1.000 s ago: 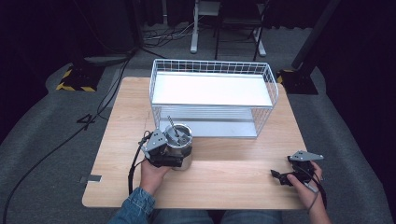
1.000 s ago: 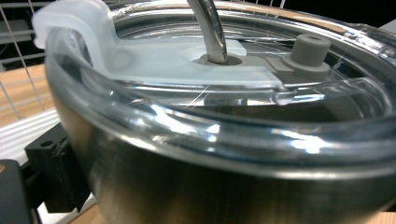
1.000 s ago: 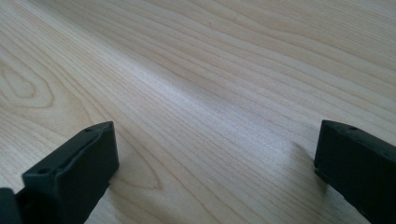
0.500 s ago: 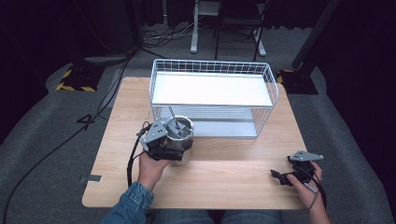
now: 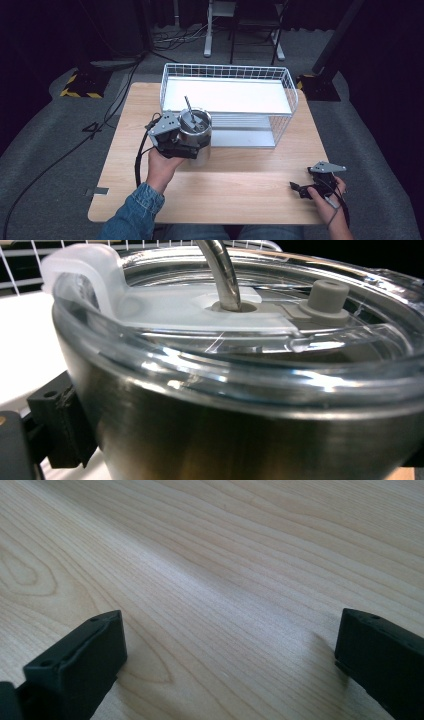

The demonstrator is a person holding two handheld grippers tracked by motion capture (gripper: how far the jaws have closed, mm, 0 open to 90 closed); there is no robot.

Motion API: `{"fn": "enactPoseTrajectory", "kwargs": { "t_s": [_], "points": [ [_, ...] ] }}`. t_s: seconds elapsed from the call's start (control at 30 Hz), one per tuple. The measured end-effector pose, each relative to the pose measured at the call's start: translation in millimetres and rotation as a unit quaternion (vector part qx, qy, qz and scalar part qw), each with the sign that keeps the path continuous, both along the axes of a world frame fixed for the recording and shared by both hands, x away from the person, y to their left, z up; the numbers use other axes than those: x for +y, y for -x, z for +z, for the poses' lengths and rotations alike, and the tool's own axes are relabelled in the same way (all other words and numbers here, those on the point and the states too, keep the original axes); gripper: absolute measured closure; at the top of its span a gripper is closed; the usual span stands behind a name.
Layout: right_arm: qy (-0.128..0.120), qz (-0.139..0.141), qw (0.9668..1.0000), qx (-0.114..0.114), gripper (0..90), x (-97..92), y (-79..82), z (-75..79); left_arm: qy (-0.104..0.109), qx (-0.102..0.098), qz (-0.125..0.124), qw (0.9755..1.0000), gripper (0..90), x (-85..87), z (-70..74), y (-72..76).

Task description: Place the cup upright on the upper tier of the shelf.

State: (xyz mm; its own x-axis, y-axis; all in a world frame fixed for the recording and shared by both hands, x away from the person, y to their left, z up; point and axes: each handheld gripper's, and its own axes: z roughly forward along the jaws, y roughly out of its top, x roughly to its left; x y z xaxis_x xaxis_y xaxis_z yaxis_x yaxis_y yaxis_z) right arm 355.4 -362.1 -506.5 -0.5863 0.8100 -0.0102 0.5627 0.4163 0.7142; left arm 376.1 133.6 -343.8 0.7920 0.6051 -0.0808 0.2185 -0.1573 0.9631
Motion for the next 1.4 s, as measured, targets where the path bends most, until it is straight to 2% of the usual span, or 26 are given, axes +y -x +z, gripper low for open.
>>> {"fn": "enactPoseTrajectory", "kwargs": {
  "t_s": [0.43, 0.57, 0.83, 0.93, 1.2, 1.4],
  "points": [
    [0.000, -0.003, 1.0000, 0.000, 0.5, 0.3, 0.4, 0.0, 0.002, -0.012, -0.009, 0.9999, 3.1, -5.4, 40.4, -10.1],
    [-0.001, -0.003, 1.0000, 0.000, 0.5, 0.3, 0.4, -0.1, 0.000, -0.010, -0.012, 0.9999, 3.1, -9.7, 54.1, -16.3],
    [0.000, -0.003, 1.0000, 0.000, 0.5, 0.3, 0.4, -0.1, -0.001, -0.018, -0.008, 0.9998, 3.2, -16.1, 76.4, -29.0],
    [-0.001, -0.003, 1.0000, 0.001, 0.5, 0.3, 0.3, -0.1, -0.002, -0.020, -0.006, 0.9998, 3.2, -17.9, 81.0, -32.9],
    [0.000, -0.003, 1.0000, 0.000, 0.5, 0.3, 0.4, -0.1, 0.013, -0.021, 0.007, 0.9997, 3.3, -28.1, 96.7, -54.2],
    [0.000, -0.003, 1.0000, 0.000, 0.5, 0.3, 0.4, -0.1, 0.017, -0.032, 0.018, 0.9992, 3.3, -36.8, 104.2, -71.4]
  ]
}}
